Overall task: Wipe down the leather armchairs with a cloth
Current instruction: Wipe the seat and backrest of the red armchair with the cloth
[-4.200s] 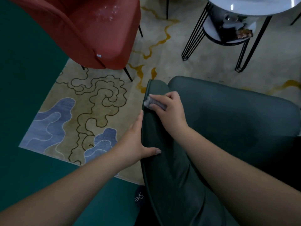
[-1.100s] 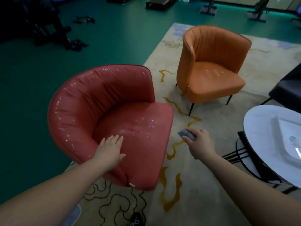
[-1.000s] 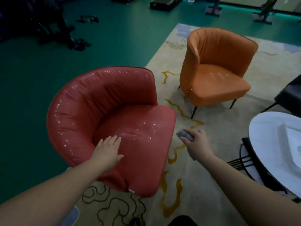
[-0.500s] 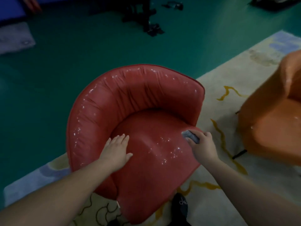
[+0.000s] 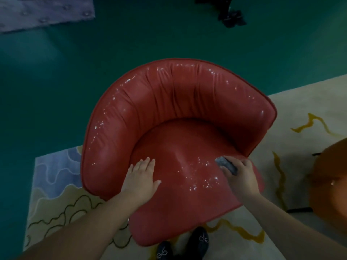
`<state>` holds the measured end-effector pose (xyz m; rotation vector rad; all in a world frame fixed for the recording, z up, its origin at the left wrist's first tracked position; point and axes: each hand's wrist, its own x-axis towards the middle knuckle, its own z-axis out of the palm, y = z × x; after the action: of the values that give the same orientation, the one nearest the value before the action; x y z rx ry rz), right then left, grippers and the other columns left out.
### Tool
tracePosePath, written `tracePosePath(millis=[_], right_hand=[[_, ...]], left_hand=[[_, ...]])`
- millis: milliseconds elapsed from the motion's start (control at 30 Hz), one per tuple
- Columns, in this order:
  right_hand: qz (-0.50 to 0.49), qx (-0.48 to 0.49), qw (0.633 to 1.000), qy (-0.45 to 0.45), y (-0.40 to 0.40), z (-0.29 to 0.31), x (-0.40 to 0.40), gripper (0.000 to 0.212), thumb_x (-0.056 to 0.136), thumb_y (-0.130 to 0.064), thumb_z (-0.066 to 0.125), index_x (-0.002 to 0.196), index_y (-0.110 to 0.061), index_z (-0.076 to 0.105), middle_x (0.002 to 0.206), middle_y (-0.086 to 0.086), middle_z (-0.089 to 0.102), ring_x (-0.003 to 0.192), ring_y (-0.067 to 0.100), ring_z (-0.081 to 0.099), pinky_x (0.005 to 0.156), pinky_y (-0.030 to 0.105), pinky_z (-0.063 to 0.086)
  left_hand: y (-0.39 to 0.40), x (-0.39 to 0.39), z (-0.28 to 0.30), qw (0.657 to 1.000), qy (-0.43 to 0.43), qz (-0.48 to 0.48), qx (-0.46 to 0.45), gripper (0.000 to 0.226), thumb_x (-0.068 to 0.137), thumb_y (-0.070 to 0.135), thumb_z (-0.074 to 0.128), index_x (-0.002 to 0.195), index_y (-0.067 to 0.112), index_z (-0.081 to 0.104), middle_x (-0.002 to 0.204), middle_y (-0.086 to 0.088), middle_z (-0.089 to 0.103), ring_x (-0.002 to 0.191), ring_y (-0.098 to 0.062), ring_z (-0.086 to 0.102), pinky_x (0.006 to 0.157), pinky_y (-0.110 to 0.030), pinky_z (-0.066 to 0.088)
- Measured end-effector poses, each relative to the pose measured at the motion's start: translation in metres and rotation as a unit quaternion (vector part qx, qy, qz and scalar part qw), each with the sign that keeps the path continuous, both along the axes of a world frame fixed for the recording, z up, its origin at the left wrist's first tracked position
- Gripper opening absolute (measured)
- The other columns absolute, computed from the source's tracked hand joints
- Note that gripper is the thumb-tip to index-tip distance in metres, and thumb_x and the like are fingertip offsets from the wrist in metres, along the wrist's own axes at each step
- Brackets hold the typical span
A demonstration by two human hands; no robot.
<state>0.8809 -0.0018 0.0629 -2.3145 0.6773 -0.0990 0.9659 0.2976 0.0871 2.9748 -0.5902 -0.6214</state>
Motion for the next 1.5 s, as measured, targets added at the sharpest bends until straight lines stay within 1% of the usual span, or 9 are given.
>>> tracePosePath(millis=[167, 467, 800, 900, 1000, 1133, 1200, 1367, 1500], right_hand=[[-0.008, 0.034, 0.999, 0.009, 0.008, -0.039, 0.005, 0.038, 0.086, -0.034, 0.068, 0.122, -0.031, 0.059, 0.103, -0.005, 0.042, 0.08, 0.003, 0.054, 0.073, 0.019, 0.04], [-0.026, 0.053, 0.998, -0.015, 0.032, -0.134, 0.02, 0.04, 0.085, -0.032, 0.069, 0.124, -0.033, 0.059, 0.096, -0.014, 0.039, 0.079, 0.004, 0.054, 0.068, 0.009, 0.038], [0.007, 0.064, 0.997, -0.038, 0.045, -0.23, 0.055, 0.04, 0.085, -0.034, 0.069, 0.124, -0.036, 0.059, 0.101, -0.01, 0.041, 0.085, -0.001, 0.053, 0.072, 0.004, 0.037], [0.04, 0.053, 0.996, -0.055, 0.057, -0.251, 0.075, 0.04, 0.085, -0.034, 0.068, 0.125, -0.033, 0.059, 0.104, -0.008, 0.042, 0.087, 0.001, 0.052, 0.079, 0.006, 0.038], [0.082, 0.016, 0.994, -0.071, 0.077, -0.269, 0.088, 0.038, 0.086, -0.033, 0.068, 0.123, -0.027, 0.062, 0.105, -0.003, 0.044, 0.087, 0.01, 0.054, 0.082, 0.018, 0.046], [0.225, -0.051, 0.97, -0.076, 0.109, -0.296, 0.083, 0.04, 0.078, -0.022, 0.076, 0.117, -0.023, 0.067, 0.093, 0.006, 0.05, 0.078, 0.023, 0.057, 0.063, 0.035, 0.054], [0.279, -0.106, 0.951, -0.085, 0.099, -0.306, 0.086, 0.037, 0.076, -0.018, 0.075, 0.113, -0.023, 0.069, 0.088, 0.009, 0.052, 0.073, 0.027, 0.056, 0.055, 0.035, 0.051], [0.081, -0.082, 0.989, -0.093, 0.055, -0.315, 0.113, 0.022, 0.083, -0.01, 0.07, 0.104, -0.014, 0.072, 0.09, 0.008, 0.051, 0.078, 0.025, 0.057, 0.07, 0.033, 0.053], [0.233, -0.093, 0.963, -0.101, 0.086, -0.31, 0.094, 0.034, 0.083, -0.013, 0.071, 0.116, -0.017, 0.067, 0.091, 0.008, 0.051, 0.075, 0.019, 0.053, 0.063, 0.026, 0.048]], left_hand=[[0.01, 0.011, -0.029, 1.0, -0.018, -0.011, -0.008, 0.075, 0.097, 0.051, 0.038, 0.154, 0.019, 0.002, 0.162, -0.002, 0.004, 0.148, -0.018, 0.003, 0.12, -0.039, 0.004], [0.013, 0.017, -0.117, 1.0, -0.001, -0.023, -0.017, 0.074, 0.097, 0.051, 0.037, 0.154, 0.021, -0.002, 0.162, 0.001, -0.002, 0.148, -0.016, -0.003, 0.12, -0.037, -0.001], [-0.012, 0.039, -0.226, 0.998, -0.001, 0.001, -0.068, 0.085, 0.091, 0.058, 0.046, 0.153, 0.027, -0.002, 0.161, 0.005, -0.006, 0.148, -0.015, -0.005, 0.119, -0.036, 0.0], [-0.022, 0.053, -0.252, 0.997, -0.011, -0.018, -0.073, 0.091, 0.086, 0.061, 0.052, 0.153, 0.028, 0.0, 0.162, 0.006, -0.004, 0.148, -0.015, -0.003, 0.119, -0.037, 0.005], [-0.024, 0.062, -0.278, 0.997, 0.004, -0.034, -0.069, 0.099, 0.081, 0.062, 0.059, 0.153, 0.031, -0.003, 0.161, 0.007, -0.008, 0.148, -0.015, -0.005, 0.119, -0.036, 0.004], [-0.02, 0.066, -0.305, 0.997, 0.027, -0.042, -0.062, 0.113, 0.072, 0.063, 0.069, 0.152, 0.032, -0.005, 0.16, 0.01, -0.013, 0.147, -0.012, -0.009, 0.117, -0.034, 0.003], [-0.016, 0.065, -0.313, 0.997, 0.029, -0.043, -0.064, 0.116, 0.069, 0.064, 0.07, 0.152, 0.032, -0.005, 0.159, 0.012, -0.016, 0.146, -0.011, -0.011, 0.117, -0.034, 0.003], [-0.013, 0.066, -0.318, 0.996, 0.02, -0.053, -0.072, 0.118, 0.067, 0.068, 0.069, 0.152, 0.032, -0.003, 0.159, 0.013, -0.018, 0.145, -0.01, -0.014, 0.115, -0.033, 0.0], [-0.019, 0.067, -0.318, 0.996, 0.017, -0.04, -0.08, 0.118, 0.066, 0.068, 0.069, 0.153, 0.032, -0.003, 0.159, 0.013, -0.019, 0.145, -0.009, -0.017, 0.116, -0.034, 0.0]])
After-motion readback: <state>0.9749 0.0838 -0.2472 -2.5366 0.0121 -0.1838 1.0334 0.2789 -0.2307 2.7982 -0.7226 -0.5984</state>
